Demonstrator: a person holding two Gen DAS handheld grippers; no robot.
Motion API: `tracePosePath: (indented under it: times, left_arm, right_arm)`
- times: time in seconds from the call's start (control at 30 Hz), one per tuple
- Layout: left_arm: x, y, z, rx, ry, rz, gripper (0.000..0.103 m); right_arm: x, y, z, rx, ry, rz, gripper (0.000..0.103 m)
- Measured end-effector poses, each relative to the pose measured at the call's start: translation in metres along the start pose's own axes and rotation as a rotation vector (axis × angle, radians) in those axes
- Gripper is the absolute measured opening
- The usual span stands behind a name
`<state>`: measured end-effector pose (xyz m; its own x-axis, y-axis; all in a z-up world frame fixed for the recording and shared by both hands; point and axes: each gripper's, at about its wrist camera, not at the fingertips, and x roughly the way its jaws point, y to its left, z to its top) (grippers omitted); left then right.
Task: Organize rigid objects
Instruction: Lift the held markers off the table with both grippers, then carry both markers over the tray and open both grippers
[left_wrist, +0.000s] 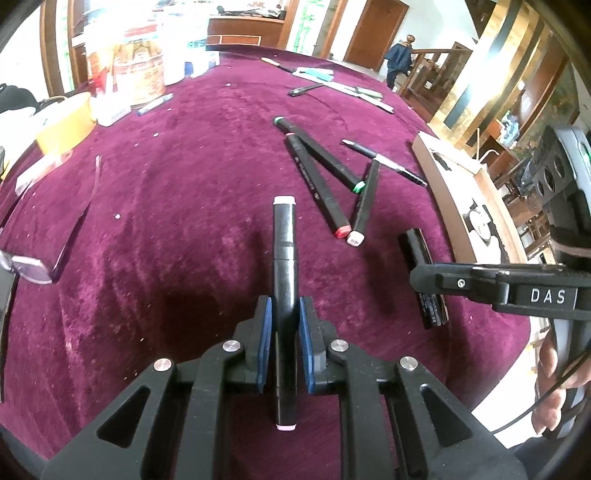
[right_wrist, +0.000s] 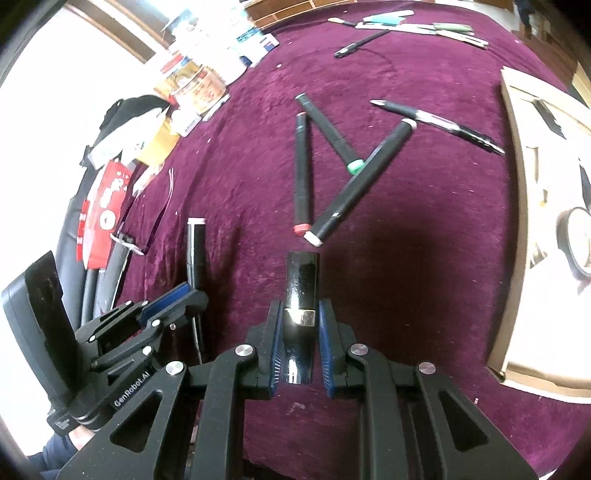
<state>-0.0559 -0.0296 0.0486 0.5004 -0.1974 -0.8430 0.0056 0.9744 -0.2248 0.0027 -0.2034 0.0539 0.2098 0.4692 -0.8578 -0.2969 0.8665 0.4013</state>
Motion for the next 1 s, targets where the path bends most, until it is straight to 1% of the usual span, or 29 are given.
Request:
tracePosePath:
  times: [0.07,0.23,0.43,0.73,0.9,0.93,1.0]
  left_arm:
    - [0.001,-0.005,0.005,0.013,-0.002,-0.007,0.012]
    - [0.001,-0.031,0.017,0.081,-0.006,-0.037,0.012]
    - [0.004,-0.068,0.034,0.167,-0.004,-0.099,0.012]
    - [0.009,-0.132,0.063,0.292,-0.019,-0.202,0.012]
    - [0.016,-0.173,0.077,0.355,0.002,-0.279,0.012]
    - [0.018,-0.181,0.079,0.365,0.007,-0.287,0.013]
    - [0.025,-0.200,0.083,0.401,0.002,-0.275,0.014]
  right_arm:
    - [-0.006,-0.007,0.000,0.018,-0.015,0.001,0.016]
    - [-0.024,-0.027,0.000,0.072,-0.061,0.000,0.016]
    - [-0.052,-0.060,-0.003,0.153,-0.125,-0.015,0.016]
    - [-0.100,-0.111,-0.016,0.284,-0.224,-0.077,0.016]
    - [-0.126,-0.136,-0.018,0.335,-0.270,-0.111,0.016]
    - [-0.131,-0.142,-0.017,0.341,-0.283,-0.120,0.016]
    - [-0.142,-0.152,-0.013,0.344,-0.302,-0.140,0.016]
